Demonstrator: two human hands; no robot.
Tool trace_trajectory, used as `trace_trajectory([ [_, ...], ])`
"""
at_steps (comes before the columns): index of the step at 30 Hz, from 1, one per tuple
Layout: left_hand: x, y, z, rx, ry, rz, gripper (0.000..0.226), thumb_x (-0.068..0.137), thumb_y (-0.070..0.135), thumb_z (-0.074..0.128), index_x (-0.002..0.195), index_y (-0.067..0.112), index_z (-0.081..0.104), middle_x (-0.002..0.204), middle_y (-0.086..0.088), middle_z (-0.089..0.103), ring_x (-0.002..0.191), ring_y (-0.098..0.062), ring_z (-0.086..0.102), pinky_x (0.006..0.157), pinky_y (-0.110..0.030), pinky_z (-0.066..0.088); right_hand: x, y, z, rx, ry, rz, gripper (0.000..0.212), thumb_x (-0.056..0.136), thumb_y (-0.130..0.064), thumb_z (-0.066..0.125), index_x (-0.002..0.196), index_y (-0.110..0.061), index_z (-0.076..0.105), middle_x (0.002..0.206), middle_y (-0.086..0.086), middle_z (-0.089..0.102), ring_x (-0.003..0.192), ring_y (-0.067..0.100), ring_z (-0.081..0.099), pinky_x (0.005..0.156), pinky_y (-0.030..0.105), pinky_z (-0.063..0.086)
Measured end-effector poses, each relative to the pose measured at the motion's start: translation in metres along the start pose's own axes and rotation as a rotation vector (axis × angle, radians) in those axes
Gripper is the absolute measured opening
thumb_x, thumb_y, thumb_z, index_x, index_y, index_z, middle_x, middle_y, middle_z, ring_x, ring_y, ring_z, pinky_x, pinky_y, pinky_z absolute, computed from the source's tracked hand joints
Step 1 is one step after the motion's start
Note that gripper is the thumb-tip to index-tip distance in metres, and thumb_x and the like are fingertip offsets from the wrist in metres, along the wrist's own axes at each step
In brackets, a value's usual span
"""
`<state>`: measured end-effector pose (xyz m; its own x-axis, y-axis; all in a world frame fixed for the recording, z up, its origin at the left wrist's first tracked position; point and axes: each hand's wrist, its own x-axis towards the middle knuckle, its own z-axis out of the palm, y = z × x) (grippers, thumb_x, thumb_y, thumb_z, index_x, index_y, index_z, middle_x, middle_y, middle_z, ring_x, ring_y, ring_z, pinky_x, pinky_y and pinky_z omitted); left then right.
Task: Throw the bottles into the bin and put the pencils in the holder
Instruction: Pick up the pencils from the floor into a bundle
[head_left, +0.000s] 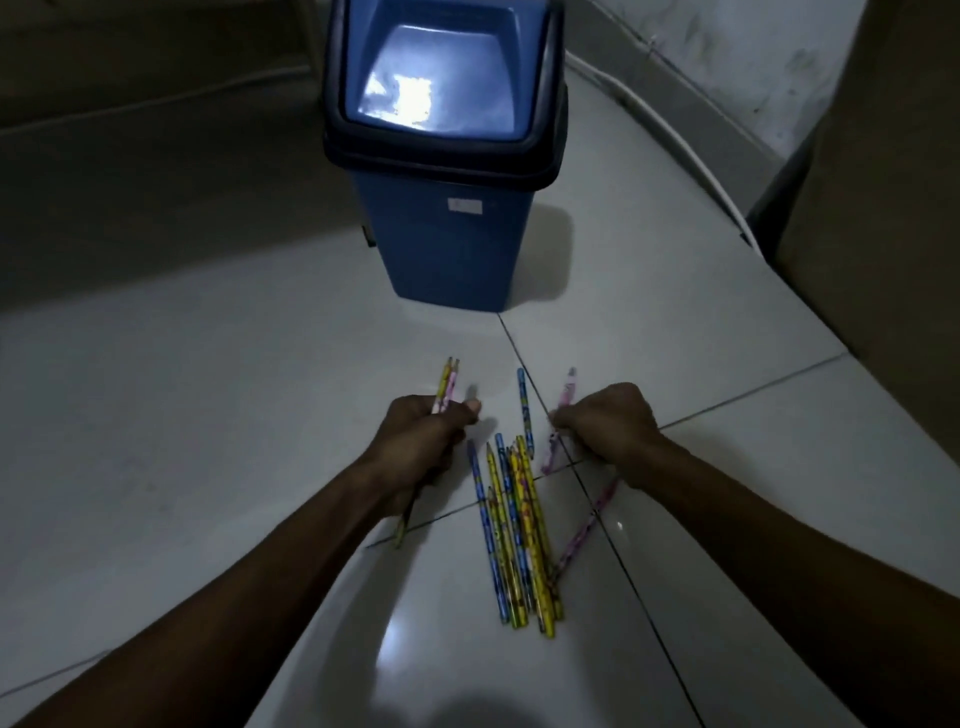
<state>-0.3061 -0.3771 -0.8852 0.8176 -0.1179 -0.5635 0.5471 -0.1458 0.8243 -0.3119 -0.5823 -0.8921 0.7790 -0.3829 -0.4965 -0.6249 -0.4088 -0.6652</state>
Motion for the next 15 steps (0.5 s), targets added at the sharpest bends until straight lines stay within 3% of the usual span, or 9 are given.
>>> trace_trajectory([
  [3,-0.007,-0.005,0.026,-0.048,-0.124,0.001,0.033,0.086,0.031,0.072,0.084,-0.002,0.067,0.058,-0.019,0.051,0.042,-0.019,0.040,0.043,-0.022,0.029,-0.036,-0.004,0.010,0.061,-0.207,-0.148,0.019,0.074,-0.017,0.077,0.064,-0.002,0.073,0.051,0.007,0.063,0.044,0.014,0.057,0.043,0.019,0.040],
  [6,-0.014,-0.010,0.043,-0.042,-0.182,0.031,0.047,0.081,0.034,0.073,0.085,-0.013,0.068,0.073,-0.032,0.060,0.065,-0.033,0.051,0.059,-0.038,0.037,-0.054,0.004,0.013,0.077,-0.217,-0.162,0.017,0.074,-0.014,0.075,0.067,0.001,0.073,0.049,0.005,0.062,0.043,0.009,0.057,0.044,0.018,0.040],
  [7,-0.014,-0.013,0.047,-0.039,-0.176,0.042,0.044,0.083,0.031,0.071,0.084,-0.013,0.068,0.071,-0.031,0.062,0.064,-0.030,0.054,0.061,-0.034,0.039,-0.057,0.008,0.011,0.088,-0.223,-0.155,0.017,0.074,-0.016,0.076,0.068,0.000,0.074,0.051,0.005,0.063,0.044,0.010,0.058,0.046,0.019,0.040],
  [10,-0.016,-0.015,0.054,-0.049,-0.089,0.039,0.030,0.096,0.017,0.058,0.076,-0.003,0.067,0.052,-0.006,0.060,0.036,-0.009,0.051,0.040,-0.013,0.036,-0.063,0.023,0.000,0.094,-0.207,-0.120,0.026,0.071,-0.031,0.082,0.062,-0.008,0.074,0.055,0.006,0.067,0.050,0.015,0.063,0.046,0.022,0.043],
  [13,-0.019,-0.012,0.054,-0.100,-0.033,0.015,0.031,0.100,0.018,0.050,0.080,-0.001,0.063,0.061,-0.013,0.060,0.033,-0.008,0.053,0.034,-0.013,0.036,-0.054,0.051,-0.011,-0.123,0.003,0.014,0.031,0.066,-0.041,0.081,0.064,-0.011,0.072,0.063,0.006,0.071,0.060,0.021,0.069,0.055,0.028,0.055],
  [15,-0.022,-0.011,0.051,-0.103,-0.019,0.026,0.033,0.101,0.022,0.048,0.078,0.002,0.061,0.060,-0.015,0.060,0.033,-0.011,0.053,0.033,-0.013,0.034,-0.053,0.065,-0.014,-0.252,0.065,0.104,0.048,0.058,-0.054,0.077,0.075,-0.010,0.072,0.075,0.012,0.073,0.069,0.027,0.071,0.061,0.030,0.056],
])
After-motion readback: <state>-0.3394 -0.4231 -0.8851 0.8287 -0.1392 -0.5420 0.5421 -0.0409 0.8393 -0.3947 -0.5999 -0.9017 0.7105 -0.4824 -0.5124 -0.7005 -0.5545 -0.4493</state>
